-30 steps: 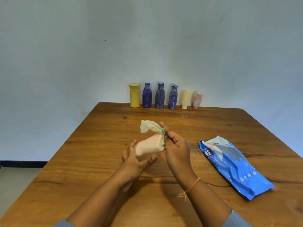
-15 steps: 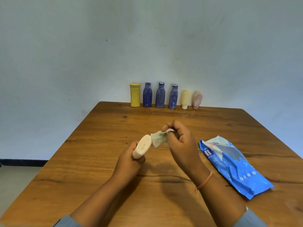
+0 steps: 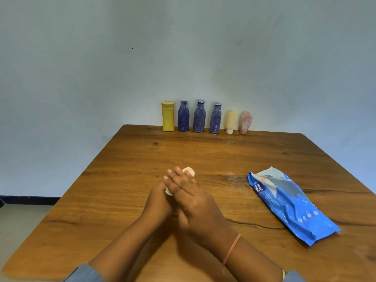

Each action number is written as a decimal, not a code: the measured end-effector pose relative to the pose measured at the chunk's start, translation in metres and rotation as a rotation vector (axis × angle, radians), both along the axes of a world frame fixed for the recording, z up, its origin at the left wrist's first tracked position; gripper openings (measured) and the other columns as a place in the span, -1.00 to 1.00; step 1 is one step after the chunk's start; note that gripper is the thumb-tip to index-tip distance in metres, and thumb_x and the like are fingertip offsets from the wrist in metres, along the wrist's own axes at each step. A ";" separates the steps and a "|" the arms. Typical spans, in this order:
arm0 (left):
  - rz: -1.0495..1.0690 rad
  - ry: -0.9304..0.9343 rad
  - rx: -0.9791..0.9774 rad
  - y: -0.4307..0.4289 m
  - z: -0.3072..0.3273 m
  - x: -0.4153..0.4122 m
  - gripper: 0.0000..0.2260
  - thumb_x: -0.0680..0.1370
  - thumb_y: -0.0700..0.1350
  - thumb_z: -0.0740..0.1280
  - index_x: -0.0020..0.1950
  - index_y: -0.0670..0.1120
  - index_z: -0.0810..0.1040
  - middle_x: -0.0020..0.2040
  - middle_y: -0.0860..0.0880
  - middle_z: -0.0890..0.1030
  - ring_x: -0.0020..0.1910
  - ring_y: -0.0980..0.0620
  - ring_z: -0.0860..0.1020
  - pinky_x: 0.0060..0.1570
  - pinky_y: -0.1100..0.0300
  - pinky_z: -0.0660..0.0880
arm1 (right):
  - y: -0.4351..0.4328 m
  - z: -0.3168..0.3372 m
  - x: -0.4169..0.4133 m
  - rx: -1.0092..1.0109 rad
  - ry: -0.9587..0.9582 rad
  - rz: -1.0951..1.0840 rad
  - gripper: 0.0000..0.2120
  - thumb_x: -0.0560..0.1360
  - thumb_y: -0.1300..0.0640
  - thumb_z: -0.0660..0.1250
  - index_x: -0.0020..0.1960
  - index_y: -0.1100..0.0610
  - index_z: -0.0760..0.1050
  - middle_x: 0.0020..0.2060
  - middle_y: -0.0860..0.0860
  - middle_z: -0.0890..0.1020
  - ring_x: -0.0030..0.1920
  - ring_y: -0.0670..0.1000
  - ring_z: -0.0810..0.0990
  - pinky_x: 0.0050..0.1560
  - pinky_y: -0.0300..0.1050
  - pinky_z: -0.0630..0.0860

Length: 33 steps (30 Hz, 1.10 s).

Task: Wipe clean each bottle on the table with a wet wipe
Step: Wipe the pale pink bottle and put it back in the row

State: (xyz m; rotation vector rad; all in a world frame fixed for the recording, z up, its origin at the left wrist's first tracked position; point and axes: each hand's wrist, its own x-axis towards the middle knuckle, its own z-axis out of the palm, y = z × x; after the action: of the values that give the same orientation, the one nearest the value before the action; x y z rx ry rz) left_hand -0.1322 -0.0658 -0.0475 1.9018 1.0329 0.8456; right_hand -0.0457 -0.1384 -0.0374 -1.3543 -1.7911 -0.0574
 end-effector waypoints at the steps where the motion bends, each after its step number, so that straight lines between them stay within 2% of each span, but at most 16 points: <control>1: -0.005 0.018 0.023 -0.001 0.001 0.000 -0.84 0.52 -0.24 0.29 -0.15 0.02 0.47 -0.22 0.12 0.52 -0.20 0.16 0.47 -0.31 0.50 0.35 | 0.000 0.000 0.001 -0.020 -0.002 0.032 -0.48 0.36 0.29 0.07 0.31 0.30 0.41 0.30 0.18 0.46 0.39 0.05 0.30 0.45 -0.14 0.06; 4: -0.014 0.037 0.070 -0.002 0.003 -0.003 -0.66 0.42 -0.37 0.31 -0.12 0.10 0.46 -0.20 0.19 0.49 -0.20 0.19 0.47 -0.33 0.52 0.34 | 0.001 0.005 0.018 -0.108 0.170 0.008 -0.50 0.42 0.20 0.04 0.35 0.23 0.37 0.33 0.03 0.40 0.40 -0.06 0.26 0.46 -0.18 0.08; 6: -0.016 0.047 0.045 -0.002 0.002 -0.004 -0.60 0.40 -0.38 0.31 -0.09 0.17 0.43 -0.17 0.16 0.51 -0.18 0.19 0.47 -0.34 0.44 0.31 | 0.003 0.006 0.029 -0.130 0.259 -0.066 -0.55 0.46 0.22 0.08 0.35 0.20 0.34 0.32 -0.04 0.37 0.40 -0.11 0.24 0.46 -0.10 0.14; 9: -0.011 0.083 0.047 0.001 0.003 -0.001 -0.64 0.43 -0.33 0.32 -0.02 0.14 0.45 -0.18 0.22 0.49 -0.15 0.15 0.50 -0.34 0.45 0.32 | 0.003 0.005 0.018 -0.113 0.115 -0.088 -0.50 0.43 0.26 0.01 0.34 0.26 0.36 0.34 0.10 0.39 0.40 -0.02 0.24 0.44 0.00 0.12; 11: -0.003 0.131 0.095 0.003 0.006 0.000 -0.71 0.47 -0.27 0.33 0.09 0.06 0.50 -0.18 0.24 0.46 -0.21 0.24 0.45 -0.34 0.54 0.35 | 0.000 0.003 0.005 -0.120 0.066 -0.048 -0.45 0.39 0.23 -0.02 0.35 0.28 0.35 0.34 0.15 0.39 0.41 0.03 0.24 0.46 -0.06 0.06; 13: -0.009 0.164 0.133 0.002 0.007 0.000 -0.74 0.49 -0.24 0.33 0.15 -0.03 0.53 -0.16 0.16 0.47 -0.21 0.24 0.41 -0.31 0.60 0.33 | -0.003 0.000 0.002 -0.098 0.007 -0.010 -0.46 0.38 0.27 0.00 0.34 0.29 0.37 0.33 0.17 0.41 0.40 0.05 0.26 0.47 -0.13 0.03; 16: -0.010 0.085 0.084 0.002 0.004 -0.004 -0.68 0.42 -0.34 0.32 0.03 0.04 0.53 -0.11 0.09 0.58 -0.14 0.12 0.52 -0.29 0.47 0.37 | 0.001 0.001 0.019 -0.103 0.045 -0.004 -0.49 0.41 0.32 0.03 0.34 0.27 0.37 0.34 0.15 0.40 0.40 0.02 0.26 0.45 -0.09 0.08; 17: -0.011 0.068 0.078 0.002 0.002 -0.005 -0.67 0.39 -0.37 0.31 -0.06 0.07 0.51 -0.14 0.05 0.59 -0.16 0.09 0.53 -0.29 0.40 0.36 | 0.003 0.003 0.025 -0.122 0.111 -0.035 -0.52 0.44 0.33 0.06 0.35 0.26 0.37 0.35 0.12 0.39 0.41 -0.01 0.25 0.45 -0.07 0.12; 19: -0.016 0.079 0.098 0.003 0.000 -0.005 -0.66 0.37 -0.40 0.29 -0.15 0.07 0.47 -0.21 0.06 0.55 -0.21 0.11 0.49 -0.33 0.41 0.32 | 0.004 0.007 0.034 -0.146 0.199 -0.098 -0.56 0.47 0.30 0.08 0.35 0.24 0.36 0.35 0.08 0.38 0.41 -0.07 0.24 0.46 -0.02 0.16; 22: -0.003 0.104 0.115 0.007 0.001 -0.003 -0.71 0.39 -0.36 0.30 -0.14 0.05 0.45 -0.22 0.09 0.54 -0.20 0.07 0.50 -0.36 0.44 0.31 | 0.002 0.011 0.018 -0.136 0.076 -0.097 -0.50 0.44 0.24 -0.01 0.34 0.29 0.36 0.35 0.16 0.39 0.40 0.01 0.22 0.47 -0.03 0.07; 25: -0.018 0.162 0.186 0.007 0.002 -0.004 -0.71 0.46 -0.25 0.34 0.02 0.12 0.43 -0.15 0.24 0.46 -0.18 0.26 0.45 -0.28 0.55 0.34 | -0.002 0.006 0.002 -0.105 0.001 -0.004 -0.45 0.36 0.24 -0.01 0.31 0.32 0.41 0.31 0.20 0.43 0.38 0.05 0.29 0.47 -0.14 0.02; 26: -0.014 0.150 0.200 0.007 0.002 -0.004 -0.72 0.46 -0.26 0.33 0.02 0.11 0.46 -0.14 0.24 0.47 -0.17 0.25 0.45 -0.25 0.52 0.36 | -0.001 0.007 0.004 -0.108 0.028 0.012 -0.46 0.37 0.23 -0.01 0.31 0.30 0.41 0.31 0.17 0.43 0.38 0.02 0.29 0.46 -0.17 0.03; 29: -0.004 0.054 0.187 0.006 -0.001 -0.007 -0.69 0.38 -0.38 0.30 -0.21 0.07 0.44 -0.20 0.08 0.53 -0.18 0.06 0.49 -0.28 0.22 0.35 | 0.005 0.013 0.021 -0.154 0.231 -0.018 -0.53 0.47 0.13 0.06 0.33 0.24 0.39 0.34 0.07 0.41 0.39 -0.11 0.25 0.46 -0.19 0.11; 31: -0.010 0.075 0.200 0.005 0.000 -0.007 -0.64 0.36 -0.39 0.31 -0.26 0.11 0.39 -0.21 0.09 0.50 -0.20 0.10 0.46 -0.31 0.25 0.31 | 0.008 0.015 0.030 -0.180 0.329 -0.056 -0.61 0.51 0.23 0.15 0.33 0.22 0.39 0.34 0.05 0.41 0.38 -0.15 0.24 0.46 -0.12 0.17; 33: -0.013 0.092 0.200 0.006 0.000 -0.006 -0.64 0.37 -0.38 0.32 -0.26 0.11 0.39 -0.21 0.09 0.49 -0.20 0.15 0.45 -0.32 0.29 0.30 | 0.007 0.016 0.028 -0.176 0.335 -0.077 -0.59 0.50 0.19 0.15 0.33 0.22 0.38 0.34 0.02 0.39 0.39 -0.15 0.24 0.45 -0.14 0.17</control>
State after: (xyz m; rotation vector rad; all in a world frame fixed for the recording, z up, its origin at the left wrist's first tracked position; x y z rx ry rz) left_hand -0.1386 -0.0596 -0.0471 2.1303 1.0213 0.8891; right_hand -0.0180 -0.1309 -0.0217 -1.4607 -1.4891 0.2764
